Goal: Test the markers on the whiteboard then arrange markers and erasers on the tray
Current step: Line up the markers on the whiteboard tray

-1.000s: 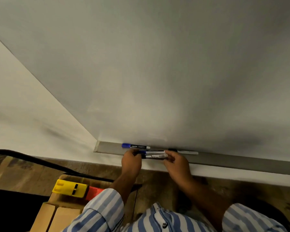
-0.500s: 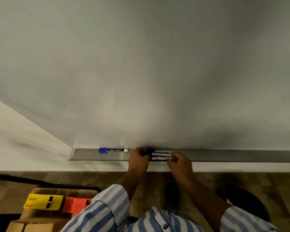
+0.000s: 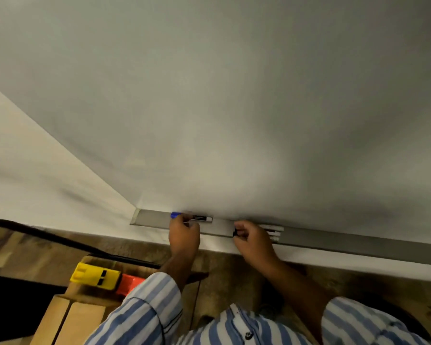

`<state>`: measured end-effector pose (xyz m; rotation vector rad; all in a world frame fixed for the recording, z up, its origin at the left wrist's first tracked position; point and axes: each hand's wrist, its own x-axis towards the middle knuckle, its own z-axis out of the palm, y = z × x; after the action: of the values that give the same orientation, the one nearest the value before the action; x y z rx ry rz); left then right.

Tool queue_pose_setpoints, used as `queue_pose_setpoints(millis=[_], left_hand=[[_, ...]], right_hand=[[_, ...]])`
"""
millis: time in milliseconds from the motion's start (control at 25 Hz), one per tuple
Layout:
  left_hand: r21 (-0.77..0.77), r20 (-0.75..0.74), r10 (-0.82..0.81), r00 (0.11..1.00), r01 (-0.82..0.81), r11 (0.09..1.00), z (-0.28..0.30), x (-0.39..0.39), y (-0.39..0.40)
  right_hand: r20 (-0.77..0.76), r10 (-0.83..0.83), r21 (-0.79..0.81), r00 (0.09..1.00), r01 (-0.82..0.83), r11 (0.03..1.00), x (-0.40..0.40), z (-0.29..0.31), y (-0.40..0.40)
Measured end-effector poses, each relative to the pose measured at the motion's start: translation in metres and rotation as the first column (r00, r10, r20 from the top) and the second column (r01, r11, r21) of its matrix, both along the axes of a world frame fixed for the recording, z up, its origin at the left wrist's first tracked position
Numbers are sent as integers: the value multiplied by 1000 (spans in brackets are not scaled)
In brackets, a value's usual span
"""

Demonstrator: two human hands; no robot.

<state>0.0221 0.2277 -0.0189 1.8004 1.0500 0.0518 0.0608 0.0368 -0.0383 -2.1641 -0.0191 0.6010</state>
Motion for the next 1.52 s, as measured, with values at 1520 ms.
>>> queue_pose_setpoints(millis=[1520], left_hand=[[-214, 67, -581, 811, 581, 785, -3, 22, -208]], right_hand=[[30, -457, -54, 889, 458, 887, -2, 15, -203]])
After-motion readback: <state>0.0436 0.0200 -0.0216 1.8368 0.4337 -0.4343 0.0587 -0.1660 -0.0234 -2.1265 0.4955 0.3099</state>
